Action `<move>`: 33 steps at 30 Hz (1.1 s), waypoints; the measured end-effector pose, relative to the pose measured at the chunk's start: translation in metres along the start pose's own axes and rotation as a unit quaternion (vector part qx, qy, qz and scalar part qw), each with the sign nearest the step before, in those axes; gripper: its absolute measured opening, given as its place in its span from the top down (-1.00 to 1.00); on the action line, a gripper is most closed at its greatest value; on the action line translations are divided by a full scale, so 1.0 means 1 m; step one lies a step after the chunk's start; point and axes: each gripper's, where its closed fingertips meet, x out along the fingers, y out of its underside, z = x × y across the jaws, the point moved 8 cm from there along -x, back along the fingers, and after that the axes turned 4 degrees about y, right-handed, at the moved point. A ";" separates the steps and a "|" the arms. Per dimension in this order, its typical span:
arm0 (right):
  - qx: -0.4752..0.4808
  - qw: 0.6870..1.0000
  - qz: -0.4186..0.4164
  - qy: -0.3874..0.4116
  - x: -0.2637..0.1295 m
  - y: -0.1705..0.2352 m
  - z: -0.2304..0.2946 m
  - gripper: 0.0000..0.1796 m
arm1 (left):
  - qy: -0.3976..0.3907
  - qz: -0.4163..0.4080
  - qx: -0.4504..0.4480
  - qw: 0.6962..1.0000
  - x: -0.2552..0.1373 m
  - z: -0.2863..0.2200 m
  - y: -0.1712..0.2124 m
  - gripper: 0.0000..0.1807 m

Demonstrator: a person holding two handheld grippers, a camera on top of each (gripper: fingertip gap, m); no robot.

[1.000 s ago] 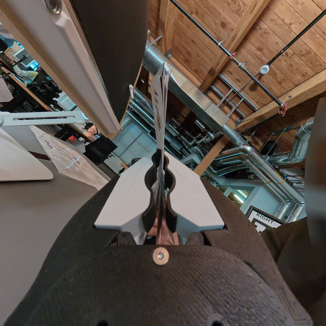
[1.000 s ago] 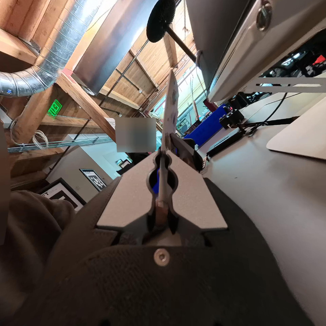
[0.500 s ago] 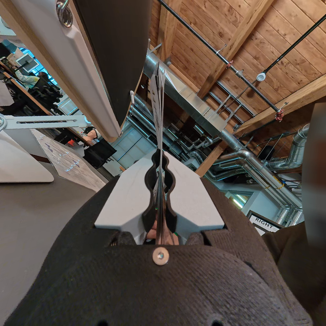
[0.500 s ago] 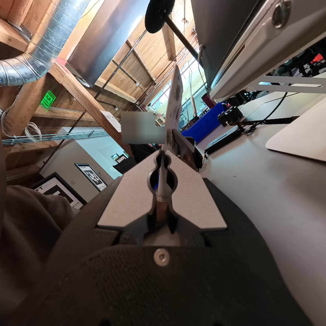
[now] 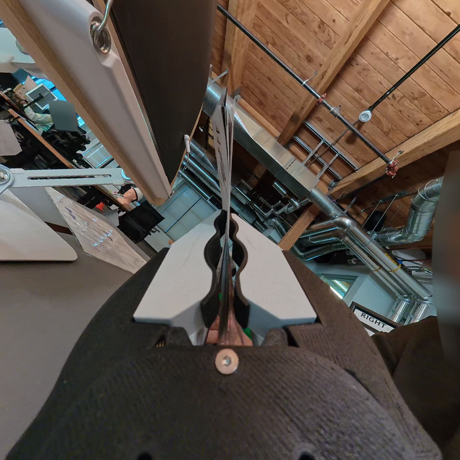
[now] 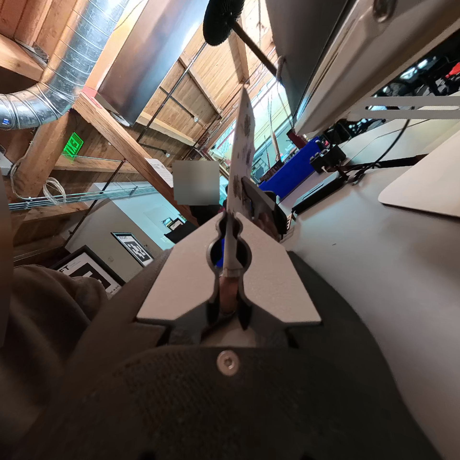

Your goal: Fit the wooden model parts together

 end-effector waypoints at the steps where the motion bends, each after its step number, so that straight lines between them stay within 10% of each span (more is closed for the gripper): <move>1: -0.001 1.000 0.007 0.000 0.001 0.000 0.001 0.98 | 0.001 -0.001 0.000 1.000 0.000 0.000 0.000 1.00; 33: -0.007 0.999 0.031 0.025 0.011 0.009 -0.002 0.88 | 0.004 -0.049 0.008 0.999 -0.007 -0.002 -0.009 1.00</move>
